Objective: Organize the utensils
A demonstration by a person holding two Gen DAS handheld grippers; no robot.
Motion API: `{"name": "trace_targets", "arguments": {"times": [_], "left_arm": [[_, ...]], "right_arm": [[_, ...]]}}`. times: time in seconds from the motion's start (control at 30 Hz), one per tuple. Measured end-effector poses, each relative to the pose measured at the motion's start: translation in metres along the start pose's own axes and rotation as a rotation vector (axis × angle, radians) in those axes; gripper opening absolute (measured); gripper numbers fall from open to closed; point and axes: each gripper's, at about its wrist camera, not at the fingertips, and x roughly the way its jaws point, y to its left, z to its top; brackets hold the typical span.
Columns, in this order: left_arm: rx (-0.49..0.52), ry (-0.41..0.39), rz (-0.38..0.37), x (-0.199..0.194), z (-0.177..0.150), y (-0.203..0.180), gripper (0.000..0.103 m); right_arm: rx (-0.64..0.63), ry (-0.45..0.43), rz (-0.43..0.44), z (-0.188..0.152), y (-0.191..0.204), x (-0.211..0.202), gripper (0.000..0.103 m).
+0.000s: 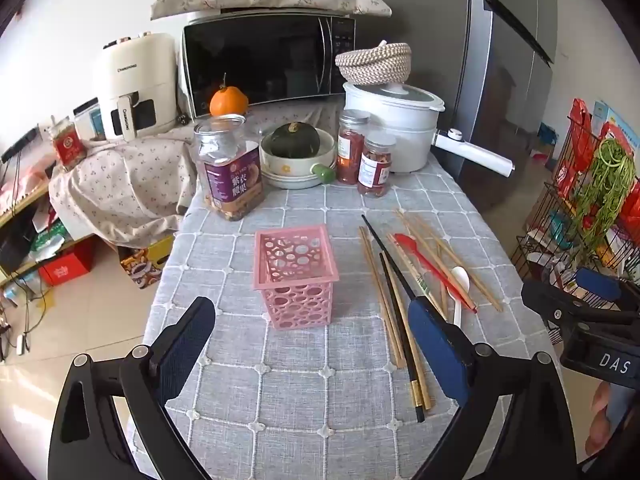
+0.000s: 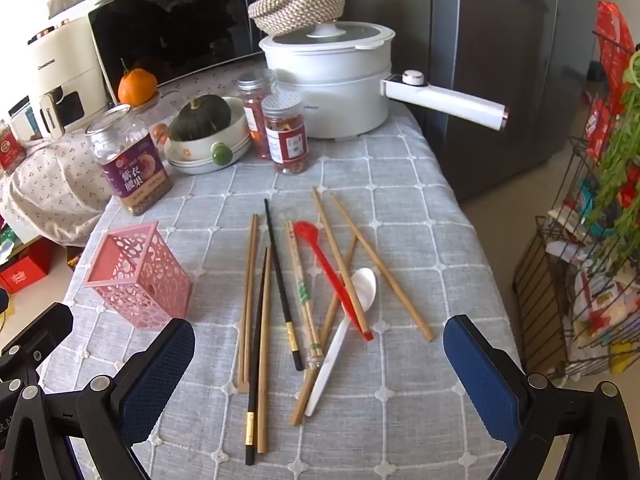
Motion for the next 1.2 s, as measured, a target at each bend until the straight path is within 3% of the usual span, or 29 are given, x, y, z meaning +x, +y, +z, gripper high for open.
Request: {"name": "trace_targets", "arguments": {"times": [1.2], "left_arm": [[-0.024, -0.002, 0.013, 0.0044, -0.0028, 0.007, 0.099]], "right_arm": [[-0.009, -0.016, -0.012, 0.0013, 0.002, -0.0008, 0.102]]}}
